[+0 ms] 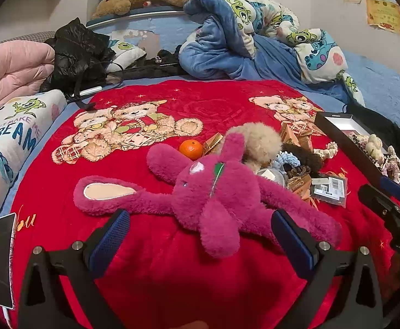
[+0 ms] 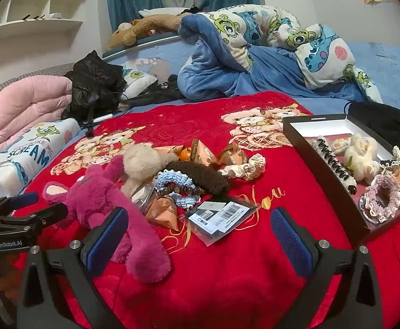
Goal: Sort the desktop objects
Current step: 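Reach the left tool toward the pink plush bunny and grasp it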
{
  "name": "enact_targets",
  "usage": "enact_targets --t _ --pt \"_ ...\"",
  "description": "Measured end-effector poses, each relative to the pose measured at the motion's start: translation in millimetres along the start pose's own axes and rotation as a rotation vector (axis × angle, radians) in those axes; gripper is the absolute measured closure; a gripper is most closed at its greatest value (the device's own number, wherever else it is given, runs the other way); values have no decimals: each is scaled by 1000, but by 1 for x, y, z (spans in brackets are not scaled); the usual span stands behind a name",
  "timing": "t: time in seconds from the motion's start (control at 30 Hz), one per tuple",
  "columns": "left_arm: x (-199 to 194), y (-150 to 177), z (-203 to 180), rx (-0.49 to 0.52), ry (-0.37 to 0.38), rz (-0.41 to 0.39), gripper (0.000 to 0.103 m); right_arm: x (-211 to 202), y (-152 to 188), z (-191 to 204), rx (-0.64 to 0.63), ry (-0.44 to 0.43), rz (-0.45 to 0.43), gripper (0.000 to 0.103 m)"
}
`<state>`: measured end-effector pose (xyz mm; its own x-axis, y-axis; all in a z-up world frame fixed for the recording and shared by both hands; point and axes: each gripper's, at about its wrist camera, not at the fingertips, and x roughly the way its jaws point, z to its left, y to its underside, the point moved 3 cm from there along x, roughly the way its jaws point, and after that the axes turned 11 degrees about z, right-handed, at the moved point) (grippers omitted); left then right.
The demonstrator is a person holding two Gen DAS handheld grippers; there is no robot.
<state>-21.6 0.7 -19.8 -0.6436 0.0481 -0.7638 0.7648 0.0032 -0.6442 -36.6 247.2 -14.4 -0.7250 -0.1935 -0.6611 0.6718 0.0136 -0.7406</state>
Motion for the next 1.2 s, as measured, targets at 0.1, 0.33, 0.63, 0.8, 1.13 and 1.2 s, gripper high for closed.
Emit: enact_targets --t 0.1,0.33,0.63,0.8,1.13,1.2 --pt "1 1 -1 4 -1 3 0 0 0 -1 6 -3 3 0" --pt "2 0 -4 23 -5 -7 0 0 -2 -2 -2 1 2 0" --pt "9 -3 0 19 34 1 0 -7 -22 -24 26 69 -57 0" --pt "16 -4 0 8 87 29 0 -1 -30 -43 131 -11 -37 0" --pt "39 -19 -8 34 102 26 0 9 -40 -62 203 -124 -19 0" --pt "46 -26 -13 48 105 32 0 13 -40 -66 206 -131 3 0"
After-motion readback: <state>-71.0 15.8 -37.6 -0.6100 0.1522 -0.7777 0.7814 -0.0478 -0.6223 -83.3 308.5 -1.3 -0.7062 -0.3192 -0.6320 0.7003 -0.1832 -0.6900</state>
